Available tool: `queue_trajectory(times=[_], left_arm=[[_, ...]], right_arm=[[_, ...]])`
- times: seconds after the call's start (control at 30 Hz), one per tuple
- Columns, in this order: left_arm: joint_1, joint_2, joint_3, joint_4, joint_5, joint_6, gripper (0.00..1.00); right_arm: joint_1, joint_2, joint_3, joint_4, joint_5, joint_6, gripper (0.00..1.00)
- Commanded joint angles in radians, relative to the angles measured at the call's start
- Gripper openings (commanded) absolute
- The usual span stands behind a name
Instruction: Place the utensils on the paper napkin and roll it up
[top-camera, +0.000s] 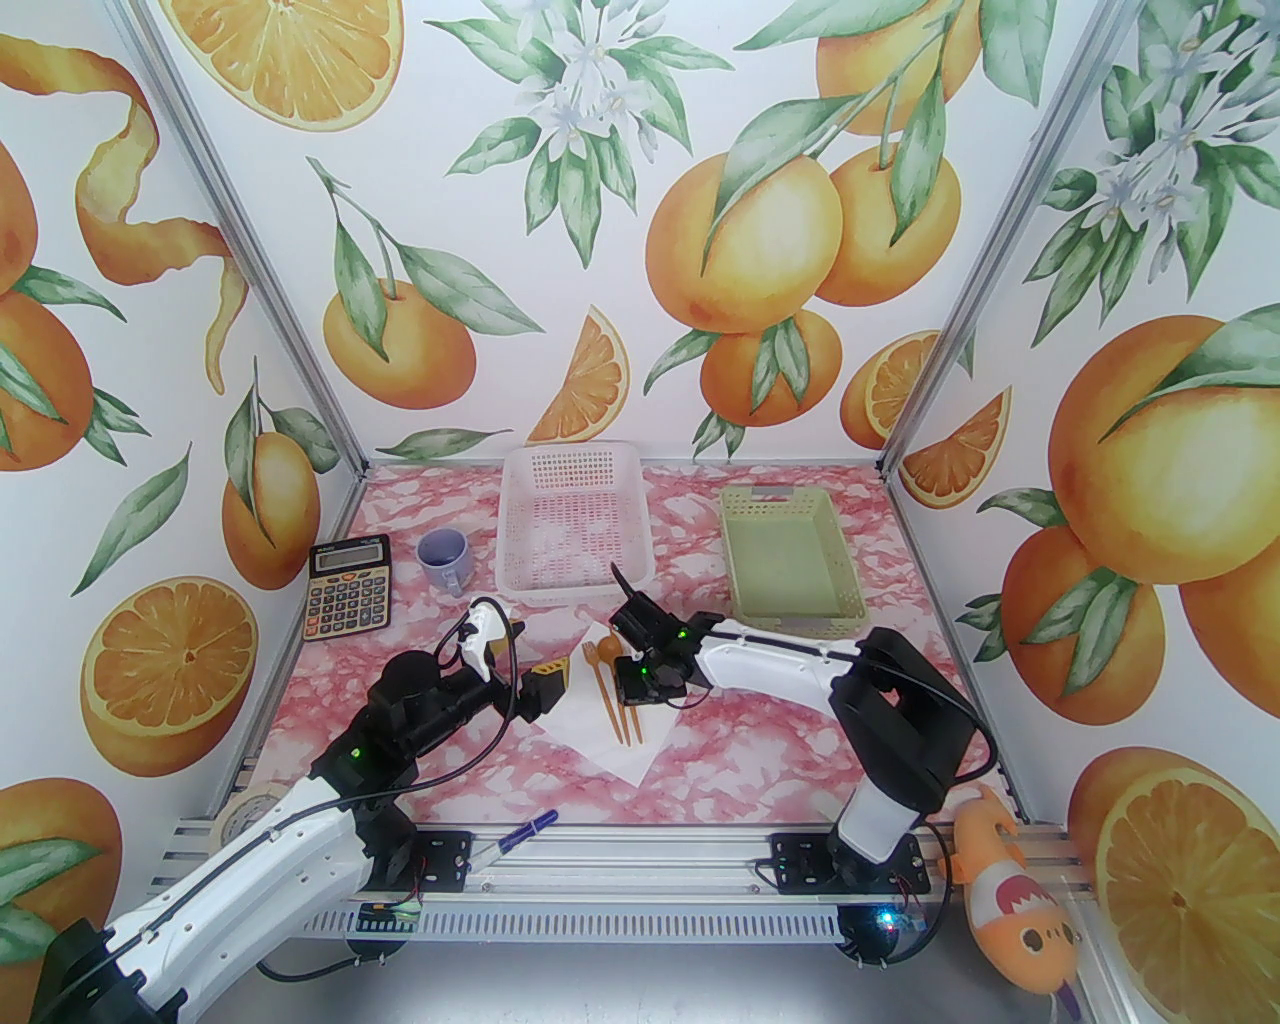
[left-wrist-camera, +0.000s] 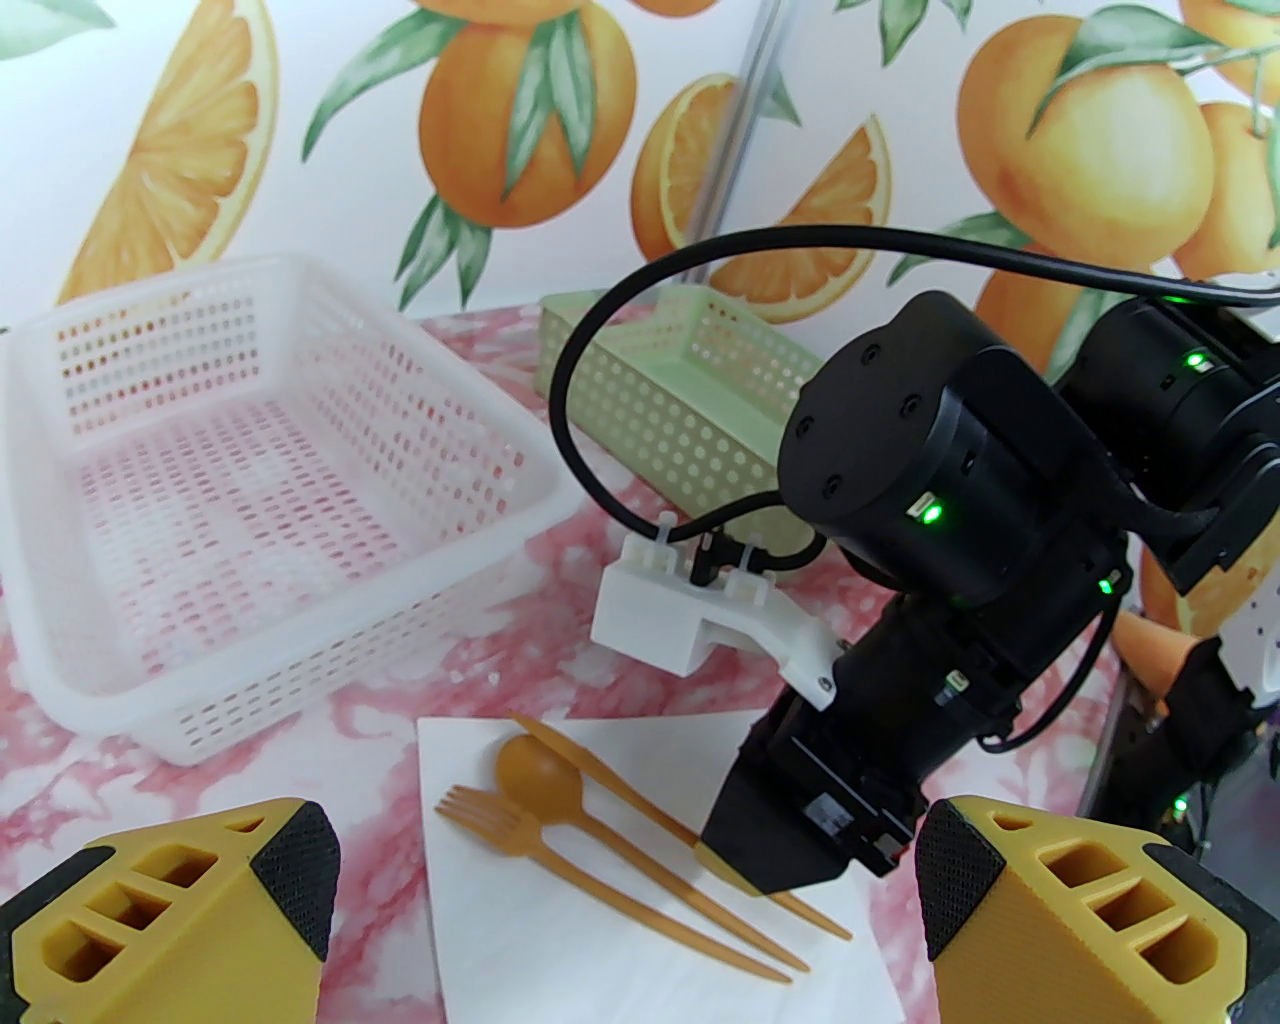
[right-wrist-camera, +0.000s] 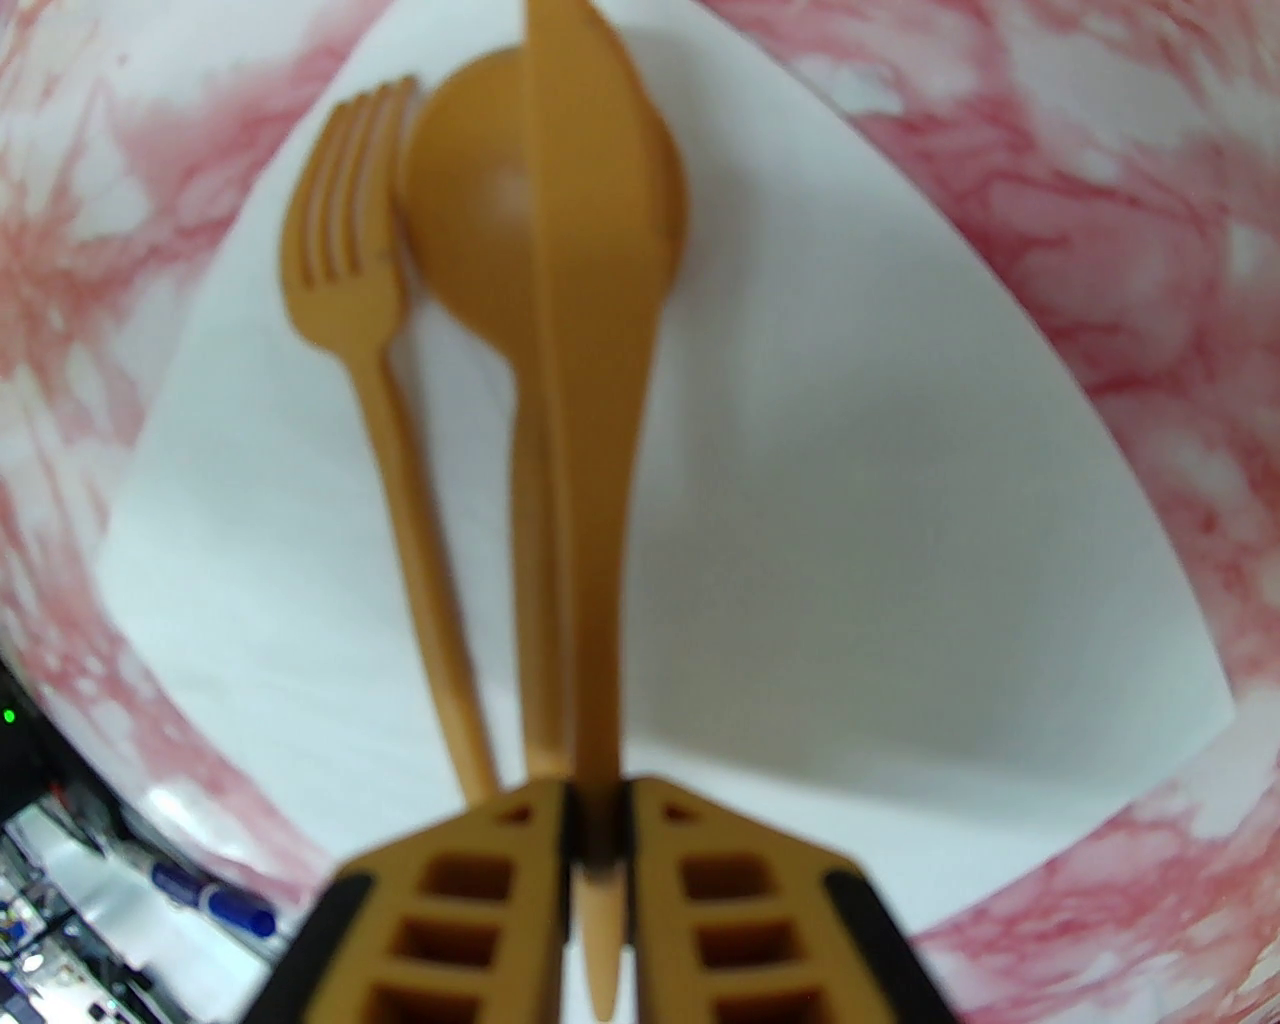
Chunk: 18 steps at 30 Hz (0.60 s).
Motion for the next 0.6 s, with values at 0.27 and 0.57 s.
queue_trajectory(times=[0.27, 0.57], left_arm=[[-0.004, -0.026, 0.023, -0.026, -0.007, 0.006, 1.00], [-0.004, -0.025, 0.046, -0.063, -0.009, 0.026, 1.00]], right_arm=[[0.009, 0.027, -0.005, 0.038, 0.012, 0.017, 0.18], [0.009, 0.017, -0.018, 0.042, 0.004, 0.020, 0.27]])
